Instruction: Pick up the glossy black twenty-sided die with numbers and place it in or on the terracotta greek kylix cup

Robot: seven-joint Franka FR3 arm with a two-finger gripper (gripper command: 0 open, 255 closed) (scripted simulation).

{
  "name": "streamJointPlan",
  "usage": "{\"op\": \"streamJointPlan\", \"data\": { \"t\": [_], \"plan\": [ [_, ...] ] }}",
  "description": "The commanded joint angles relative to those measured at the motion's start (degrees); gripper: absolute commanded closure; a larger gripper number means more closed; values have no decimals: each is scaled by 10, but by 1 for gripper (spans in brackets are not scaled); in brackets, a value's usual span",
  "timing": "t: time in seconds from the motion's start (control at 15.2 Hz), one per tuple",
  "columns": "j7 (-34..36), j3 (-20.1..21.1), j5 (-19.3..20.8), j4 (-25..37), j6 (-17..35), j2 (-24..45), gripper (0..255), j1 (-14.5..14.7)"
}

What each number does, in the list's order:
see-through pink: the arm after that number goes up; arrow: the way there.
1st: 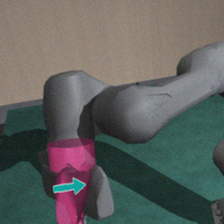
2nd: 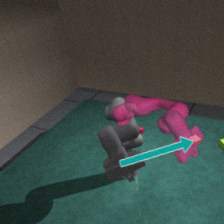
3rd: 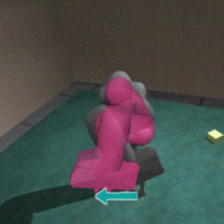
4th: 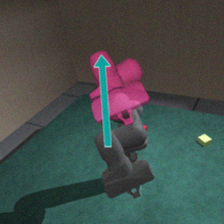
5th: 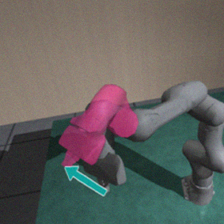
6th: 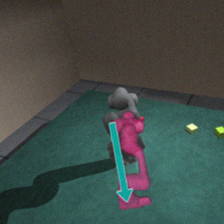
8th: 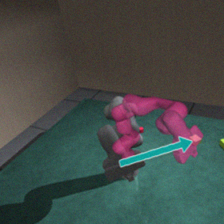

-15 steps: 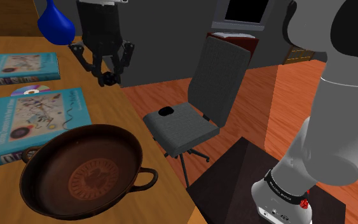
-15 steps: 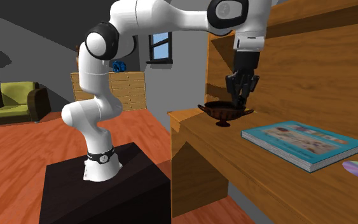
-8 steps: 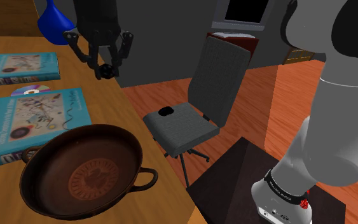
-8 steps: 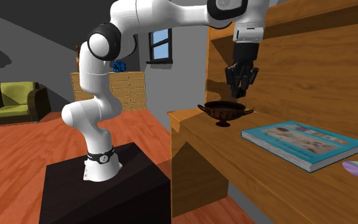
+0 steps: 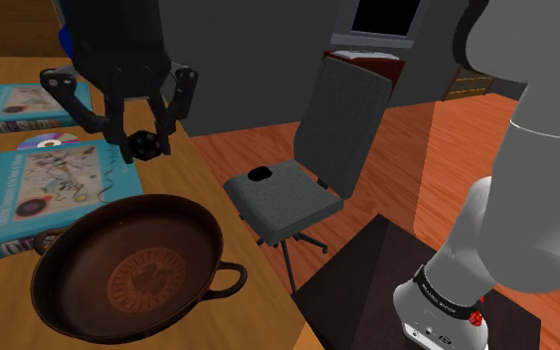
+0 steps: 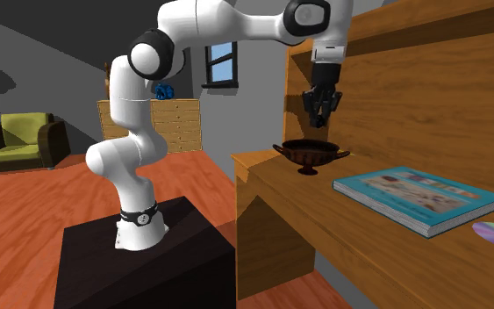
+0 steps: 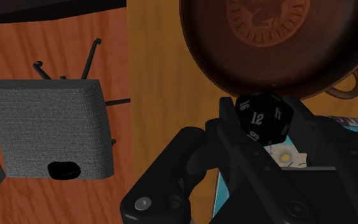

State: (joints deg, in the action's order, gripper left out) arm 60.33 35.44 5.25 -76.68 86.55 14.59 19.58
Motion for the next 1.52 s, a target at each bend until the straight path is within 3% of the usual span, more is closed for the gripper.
{"op": "streamJointPlan", "data": {
  "t": [0.0,0.26,1.12,1.45],
  "plan": [
    [24,8,-2,-9,5,-6,255,14],
    [79,27,3,-6,7,0,255,52],
    [70,23,-10,-136,118,-21,255,34],
    [70,23,-10,-136,118,-21,255,34]
  ]
}}
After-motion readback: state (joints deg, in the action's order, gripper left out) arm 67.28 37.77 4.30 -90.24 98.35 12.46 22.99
